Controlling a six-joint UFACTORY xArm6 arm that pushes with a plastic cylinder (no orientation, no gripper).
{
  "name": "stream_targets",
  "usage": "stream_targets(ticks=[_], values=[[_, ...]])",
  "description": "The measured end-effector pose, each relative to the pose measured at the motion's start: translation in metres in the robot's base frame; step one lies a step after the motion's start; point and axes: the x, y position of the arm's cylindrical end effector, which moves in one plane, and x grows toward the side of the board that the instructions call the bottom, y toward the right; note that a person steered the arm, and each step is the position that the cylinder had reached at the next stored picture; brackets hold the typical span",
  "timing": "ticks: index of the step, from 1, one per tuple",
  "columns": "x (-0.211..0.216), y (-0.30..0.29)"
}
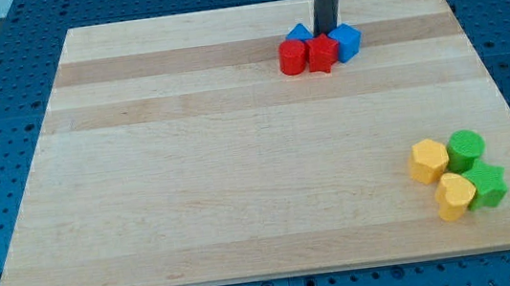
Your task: Separate the blue cube from the triangle and red blocks
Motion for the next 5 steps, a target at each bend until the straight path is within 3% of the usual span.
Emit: stream_targets(ticks=[3, 5], values=[[0.004, 0.054], [0.04, 0.057]])
